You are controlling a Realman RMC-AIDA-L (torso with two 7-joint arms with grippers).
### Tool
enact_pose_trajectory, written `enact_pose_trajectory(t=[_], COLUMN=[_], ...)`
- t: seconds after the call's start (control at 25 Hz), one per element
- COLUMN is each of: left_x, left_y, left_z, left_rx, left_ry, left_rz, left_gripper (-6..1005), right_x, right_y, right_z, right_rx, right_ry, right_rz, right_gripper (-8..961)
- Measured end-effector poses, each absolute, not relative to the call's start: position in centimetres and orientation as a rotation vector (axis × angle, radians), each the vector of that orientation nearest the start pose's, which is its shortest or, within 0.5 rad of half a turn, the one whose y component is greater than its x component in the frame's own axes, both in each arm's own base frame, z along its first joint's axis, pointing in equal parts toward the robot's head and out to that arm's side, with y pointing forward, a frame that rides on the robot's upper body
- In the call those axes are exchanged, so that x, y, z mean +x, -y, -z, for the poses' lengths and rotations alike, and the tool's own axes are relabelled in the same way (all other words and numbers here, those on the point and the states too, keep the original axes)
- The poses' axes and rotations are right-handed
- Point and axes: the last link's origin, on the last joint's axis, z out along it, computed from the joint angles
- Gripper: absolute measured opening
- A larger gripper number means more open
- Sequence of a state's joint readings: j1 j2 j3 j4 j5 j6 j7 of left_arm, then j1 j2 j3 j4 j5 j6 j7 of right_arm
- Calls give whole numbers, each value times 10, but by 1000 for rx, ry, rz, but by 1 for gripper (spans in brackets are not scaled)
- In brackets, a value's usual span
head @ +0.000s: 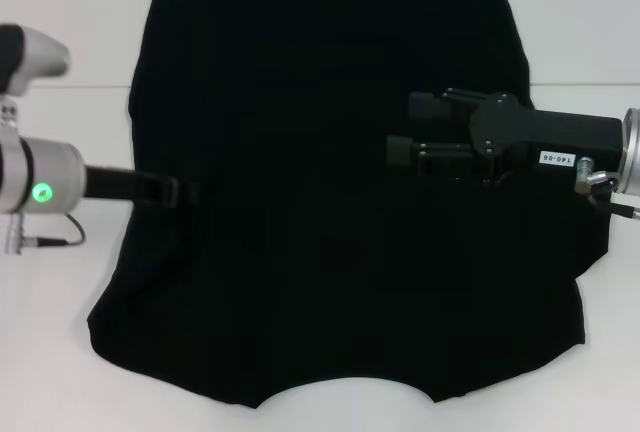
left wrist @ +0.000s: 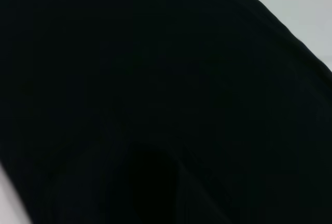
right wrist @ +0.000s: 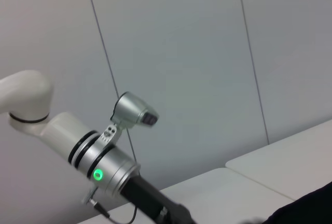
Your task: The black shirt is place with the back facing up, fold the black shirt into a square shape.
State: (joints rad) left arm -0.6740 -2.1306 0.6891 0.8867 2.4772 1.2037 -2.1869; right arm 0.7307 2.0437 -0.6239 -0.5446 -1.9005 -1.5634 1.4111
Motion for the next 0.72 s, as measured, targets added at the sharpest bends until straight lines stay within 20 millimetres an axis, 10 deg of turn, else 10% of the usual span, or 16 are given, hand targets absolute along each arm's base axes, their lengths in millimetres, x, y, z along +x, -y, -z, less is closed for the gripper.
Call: enact_pose_trajectory(t=[0.48,0.72], left_x=[-247,-229], left_y=[-388,-387], left_z=[8,10], left_rx=[-2411,-2459], left_ry=[1305,1274], left_rz=[348,520], left_gripper=[11,178], right_x=[196,201], right_y=[-383,-390], right_z=[-15,-26], right_rx=[-2690,-2640], right_ry=[-540,-630], right_rz=[-950,-950], right_gripper=[898,897])
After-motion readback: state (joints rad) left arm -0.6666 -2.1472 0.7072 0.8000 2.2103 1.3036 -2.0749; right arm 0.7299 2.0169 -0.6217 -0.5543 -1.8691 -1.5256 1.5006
